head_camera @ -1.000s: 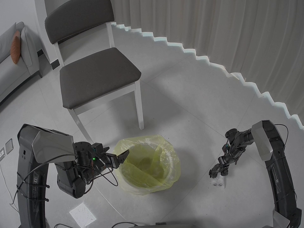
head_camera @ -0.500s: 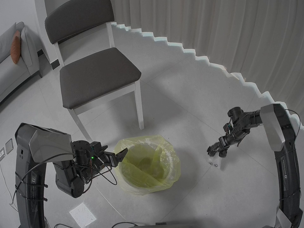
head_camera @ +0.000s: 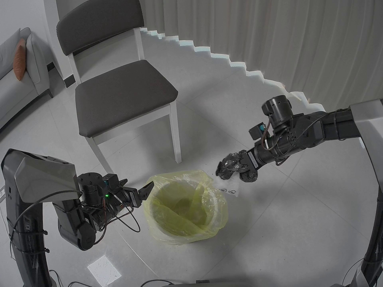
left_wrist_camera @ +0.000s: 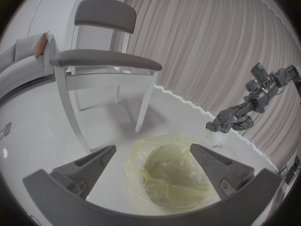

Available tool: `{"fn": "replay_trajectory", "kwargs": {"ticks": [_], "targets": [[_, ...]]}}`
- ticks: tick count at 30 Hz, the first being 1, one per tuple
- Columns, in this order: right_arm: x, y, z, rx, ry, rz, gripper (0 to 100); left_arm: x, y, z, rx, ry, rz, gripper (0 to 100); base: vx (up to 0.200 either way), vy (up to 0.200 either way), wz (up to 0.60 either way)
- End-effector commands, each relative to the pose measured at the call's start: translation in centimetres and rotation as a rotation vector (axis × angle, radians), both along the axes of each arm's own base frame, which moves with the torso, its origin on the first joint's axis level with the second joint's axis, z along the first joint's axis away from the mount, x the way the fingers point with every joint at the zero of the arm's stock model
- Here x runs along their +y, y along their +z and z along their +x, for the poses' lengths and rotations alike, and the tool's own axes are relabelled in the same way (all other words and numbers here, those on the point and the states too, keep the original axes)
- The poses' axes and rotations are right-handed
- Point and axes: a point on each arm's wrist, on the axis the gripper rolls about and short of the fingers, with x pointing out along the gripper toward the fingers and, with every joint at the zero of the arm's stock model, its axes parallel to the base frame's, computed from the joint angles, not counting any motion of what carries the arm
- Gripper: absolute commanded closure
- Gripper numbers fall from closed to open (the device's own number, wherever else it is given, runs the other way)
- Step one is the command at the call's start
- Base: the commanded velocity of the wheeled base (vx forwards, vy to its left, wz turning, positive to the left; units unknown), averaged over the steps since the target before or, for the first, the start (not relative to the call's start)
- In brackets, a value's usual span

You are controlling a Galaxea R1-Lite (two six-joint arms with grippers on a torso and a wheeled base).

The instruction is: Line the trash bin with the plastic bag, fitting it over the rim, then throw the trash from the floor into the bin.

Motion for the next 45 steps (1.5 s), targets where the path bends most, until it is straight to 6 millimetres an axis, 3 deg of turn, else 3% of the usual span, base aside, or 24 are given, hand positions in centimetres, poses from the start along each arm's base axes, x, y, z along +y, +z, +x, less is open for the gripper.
{"fn": "replay_trajectory", "kwargs": {"ticks": [1,11,18,22,27,34,38,44,45], "targets": [[2.6,2.2,-2.8,-0.059,0.074,0.015,100,0.2,2.1,-1.4,-0.044,0.006,-0.012,0,0.0,0.0,0.0],[3.2,-2.6,-0.9,0.01,0.055,-0.037,100,0.4,2.6,-2.0,-0.042,0.018,-0.015,0,0.0,0.0,0.0],[4.4,-7.0,0.8,0.066,0.056,-0.064,100,0.3,2.5,-2.0,-0.034,0.019,-0.03,0,0.0,0.0,0.0],[4.3,-7.9,1.6,0.075,0.042,-0.064,100,0.5,2.6,-2.0,-0.036,0.025,-0.031,0,0.0,0.0,0.0],[4.3,-6.8,1.2,0.063,0.048,-0.061,100,0.4,2.5,-1.9,-0.035,0.022,-0.032,0,0.0,0.0,0.0],[3.5,0.2,-1.2,-0.042,0.073,-0.053,100,0.3,2.5,-1.9,-0.033,0.02,-0.033,0,0.0,0.0,0.0],[4.3,3.2,-3.2,-0.094,0.12,-0.039,100,0.3,2.5,-2.0,-0.032,0.02,-0.033,0,0.0,0.0,0.0],[7.2,3.5,-5.7,-0.099,0.199,-0.033,100,0.3,2.5,-2.1,-0.029,0.022,-0.03,0,0.0,0.0,0.0],[8.6,3.0,-6.5,-0.095,0.229,-0.042,100,0.3,2.6,-2.2,-0.031,0.021,-0.03,0,0.0,0.0,0.0]]}}
